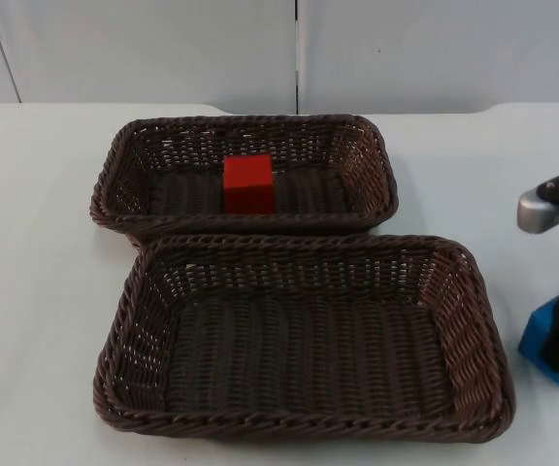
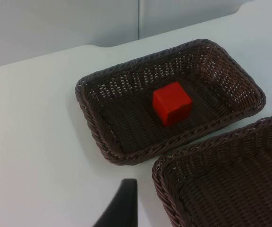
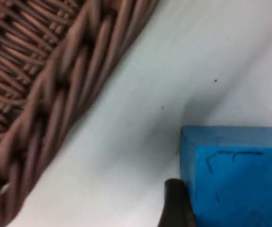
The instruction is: Pick up one cube with the left hand and place it into the upper basket. Pick up one cube with the right hand and place it into the lower basket.
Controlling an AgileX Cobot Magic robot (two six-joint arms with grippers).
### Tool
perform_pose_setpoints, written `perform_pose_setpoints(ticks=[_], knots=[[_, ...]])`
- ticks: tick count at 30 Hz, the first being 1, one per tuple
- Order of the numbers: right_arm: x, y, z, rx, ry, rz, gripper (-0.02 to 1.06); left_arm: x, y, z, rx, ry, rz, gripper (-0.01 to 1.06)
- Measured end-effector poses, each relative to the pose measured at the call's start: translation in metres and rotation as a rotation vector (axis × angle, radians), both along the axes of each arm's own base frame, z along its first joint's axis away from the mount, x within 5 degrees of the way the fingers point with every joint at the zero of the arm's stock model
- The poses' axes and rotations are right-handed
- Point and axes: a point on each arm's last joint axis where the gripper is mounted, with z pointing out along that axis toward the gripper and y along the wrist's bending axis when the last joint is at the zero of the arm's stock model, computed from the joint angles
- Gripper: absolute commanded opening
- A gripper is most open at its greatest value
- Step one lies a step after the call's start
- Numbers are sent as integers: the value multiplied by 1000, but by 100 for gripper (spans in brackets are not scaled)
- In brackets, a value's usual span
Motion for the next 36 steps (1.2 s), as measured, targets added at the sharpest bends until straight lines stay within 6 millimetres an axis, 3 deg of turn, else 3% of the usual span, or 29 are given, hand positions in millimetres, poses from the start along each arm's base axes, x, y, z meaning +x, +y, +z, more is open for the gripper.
perform_pose_setpoints(ticks=[4, 9, 10, 13, 19, 26, 36], knots=[[-3, 0, 23, 21, -44, 5, 0, 0, 0, 0, 0, 1, 0, 92], [-17, -2, 74, 77, -136, -12, 0, 0, 0, 0, 0, 1, 0, 92], [-17, -2, 74, 77, -136, -12, 0, 0, 0, 0, 0, 1, 0, 92], [-33, -5, 111, 119, -208, -15, 0, 0, 0, 0, 0, 1, 0, 92], [-55, -10, 144, 158, -262, -15, 0, 0, 0, 0, -1, 3, 0, 92], [-67, -13, 157, 173, -277, -10, 0, 0, 0, 0, -1, 3, 0, 92], [-69, -13, 158, 172, -276, -12, 0, 0, 0, 0, -1, 3, 0, 92]])
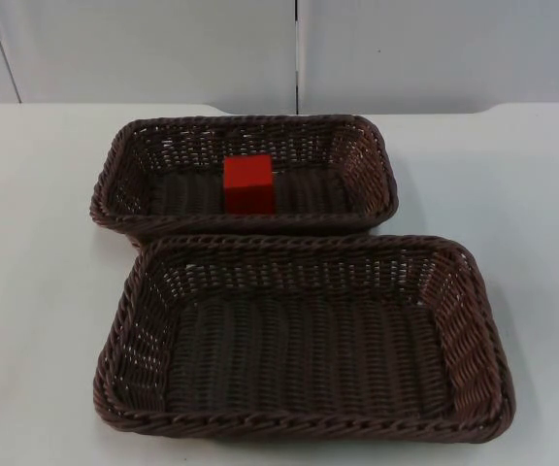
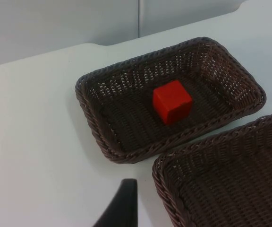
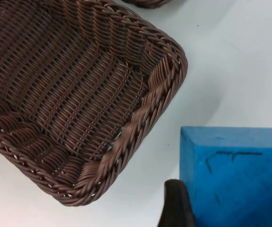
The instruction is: Pick up one cube with the left hand and place it into the upper basket. Pick up one cube with the right hand and place it into the lower basket.
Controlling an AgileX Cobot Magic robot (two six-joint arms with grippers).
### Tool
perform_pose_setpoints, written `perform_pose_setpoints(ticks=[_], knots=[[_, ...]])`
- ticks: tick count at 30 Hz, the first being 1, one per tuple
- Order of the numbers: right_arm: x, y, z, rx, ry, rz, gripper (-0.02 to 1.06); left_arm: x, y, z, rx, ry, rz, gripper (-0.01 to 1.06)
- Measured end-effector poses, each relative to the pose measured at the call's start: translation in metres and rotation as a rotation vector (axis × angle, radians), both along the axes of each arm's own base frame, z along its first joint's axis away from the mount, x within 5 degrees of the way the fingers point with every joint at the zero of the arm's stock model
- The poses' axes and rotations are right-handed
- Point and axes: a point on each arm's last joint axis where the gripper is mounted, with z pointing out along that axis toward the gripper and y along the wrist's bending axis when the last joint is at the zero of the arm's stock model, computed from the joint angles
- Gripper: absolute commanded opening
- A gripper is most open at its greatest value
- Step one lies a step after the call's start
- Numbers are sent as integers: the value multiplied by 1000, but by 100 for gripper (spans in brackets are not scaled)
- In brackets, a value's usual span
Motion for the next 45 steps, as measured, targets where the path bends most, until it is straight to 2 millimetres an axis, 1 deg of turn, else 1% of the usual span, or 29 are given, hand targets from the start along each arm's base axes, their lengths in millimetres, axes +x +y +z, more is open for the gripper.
perform_pose_setpoints(ticks=[34, 36, 37, 38, 40, 42, 43, 45], knots=[[-3, 0, -2, 3, 51, -7, 0, 0, 0, 0, 4, 0, 0, 92], [2, 7, -2, -3, 77, 17, 0, 0, 0, 0, 4, 0, 0, 92], [2, 7, -2, -3, 77, 17, 0, 0, 0, 0, 4, 0, 0, 92], [4, 12, -1, -5, 85, 36, 0, 0, 0, 0, 4, 0, 0, 92], [12, 27, -4, -13, 103, 83, 0, 0, 0, 0, 4, 0, 0, 92], [19, 47, -4, -19, 109, 144, 0, 0, 0, 0, 4, 0, 0, 92], [19, 47, -4, -19, 109, 144, 0, 0, 0, 0, 4, 0, 0, 92], [26, 68, -9, -30, 128, 201, 0, 0, 0, 0, 4, 0, 0, 92]])
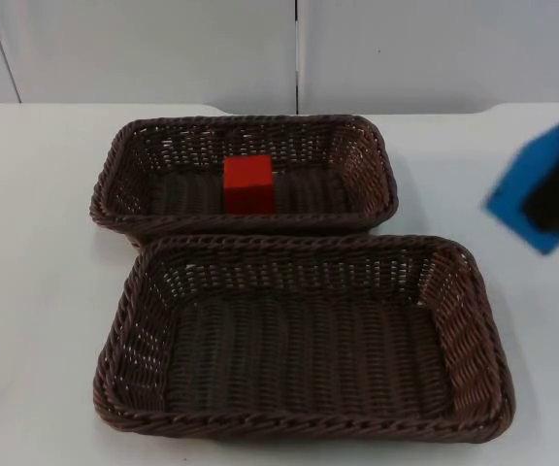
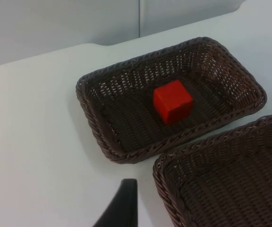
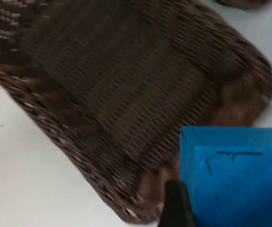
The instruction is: Pick up one cube with the left hand and place it into the upper basket. Pick up one cube with the right hand and place it into the lower basket.
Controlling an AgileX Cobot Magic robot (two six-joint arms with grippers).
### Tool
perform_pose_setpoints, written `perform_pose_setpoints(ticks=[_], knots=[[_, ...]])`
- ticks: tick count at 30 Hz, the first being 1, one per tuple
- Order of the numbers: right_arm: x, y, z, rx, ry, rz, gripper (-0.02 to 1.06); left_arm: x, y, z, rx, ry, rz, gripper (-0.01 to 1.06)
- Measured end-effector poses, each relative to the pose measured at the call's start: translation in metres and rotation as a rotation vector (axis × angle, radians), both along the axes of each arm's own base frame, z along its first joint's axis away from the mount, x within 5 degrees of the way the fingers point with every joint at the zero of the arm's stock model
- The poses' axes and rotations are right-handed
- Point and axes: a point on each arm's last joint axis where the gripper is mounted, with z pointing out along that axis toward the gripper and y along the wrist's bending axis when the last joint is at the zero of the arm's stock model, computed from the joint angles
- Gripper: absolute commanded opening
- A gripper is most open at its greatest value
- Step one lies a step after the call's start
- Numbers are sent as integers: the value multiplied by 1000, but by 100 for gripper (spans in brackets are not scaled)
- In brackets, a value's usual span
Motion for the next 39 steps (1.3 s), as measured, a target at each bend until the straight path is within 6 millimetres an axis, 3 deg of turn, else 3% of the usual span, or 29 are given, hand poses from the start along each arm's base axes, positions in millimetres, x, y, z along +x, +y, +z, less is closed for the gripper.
perform_pose_setpoints(ticks=[2, 4, 9, 19, 24, 31, 39], knots=[[5, 22, -7, -11, 19, 58, 0, 0, 0, 0, 0, 0, 0, 92], [7, 28, -9, -16, 25, 70, 0, 0, 0, 0, 0, 0, 0, 92], [18, 82, -39, -62, 86, 190, 0, 0, 0, 0, 0, 0, 0, 92], [22, 136, -78, -173, 40, 295, 0, 0, 0, 0, 0, 0, 0, 92], [29, 144, -94, -161, 4, 270, 0, 0, 0, 0, 0, 0, 0, 92], [35, 149, -98, -124, -44, 253, 0, 0, 0, 0, 0, 0, 0, 92], [39, 153, -117, -125, -49, 248, 0, 0, 0, 0, 0, 0, 0, 92]])
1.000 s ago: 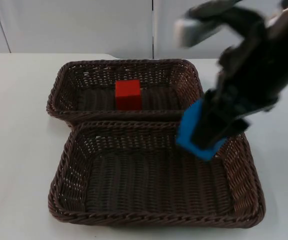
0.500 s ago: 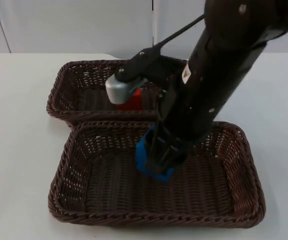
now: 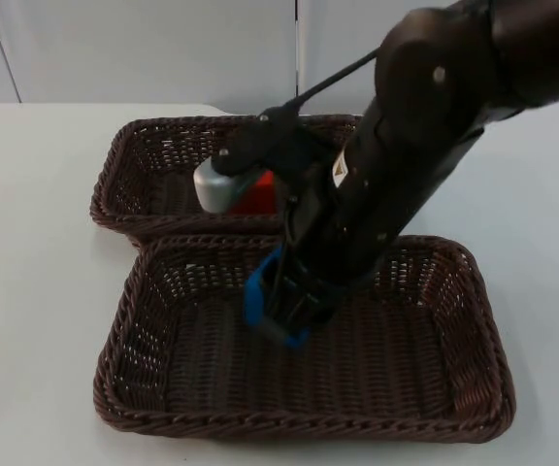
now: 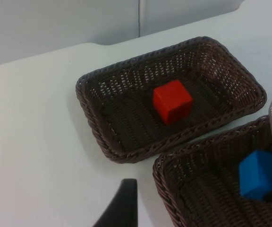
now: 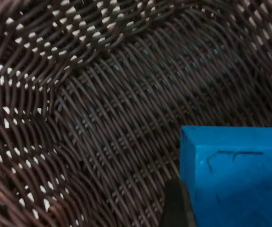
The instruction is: Pick up one cube with the left hand and place it into the upper basket. Pick up one cube with the right hand and place it into the lower basket.
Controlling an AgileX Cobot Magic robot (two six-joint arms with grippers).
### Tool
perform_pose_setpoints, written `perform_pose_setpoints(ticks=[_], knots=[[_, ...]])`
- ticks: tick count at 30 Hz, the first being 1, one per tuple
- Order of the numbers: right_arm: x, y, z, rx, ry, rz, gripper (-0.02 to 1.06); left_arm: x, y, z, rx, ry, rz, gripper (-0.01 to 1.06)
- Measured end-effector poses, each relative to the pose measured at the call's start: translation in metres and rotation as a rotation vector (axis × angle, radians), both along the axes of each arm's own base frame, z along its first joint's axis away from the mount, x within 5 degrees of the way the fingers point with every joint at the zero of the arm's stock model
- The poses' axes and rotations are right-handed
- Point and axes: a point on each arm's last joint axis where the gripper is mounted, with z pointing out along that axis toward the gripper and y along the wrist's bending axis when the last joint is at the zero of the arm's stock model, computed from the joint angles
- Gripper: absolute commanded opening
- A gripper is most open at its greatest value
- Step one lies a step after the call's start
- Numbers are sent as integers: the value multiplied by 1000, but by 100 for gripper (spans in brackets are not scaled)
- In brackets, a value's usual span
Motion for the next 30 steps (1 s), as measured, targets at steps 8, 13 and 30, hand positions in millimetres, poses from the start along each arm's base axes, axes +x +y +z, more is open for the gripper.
perform_pose_setpoints(ticks=[8, 13, 30], knots=[[2, 2, -8, 4, -6, -3, 0, 0, 0, 0, 0, 0, 0, 92], [2, 3, -24, -17, 22, -10, 0, 0, 0, 0, 0, 0, 0, 92], [2, 4, -36, -1, 66, -61, 76, 0, 0, 0, -2, 1, 0, 92]])
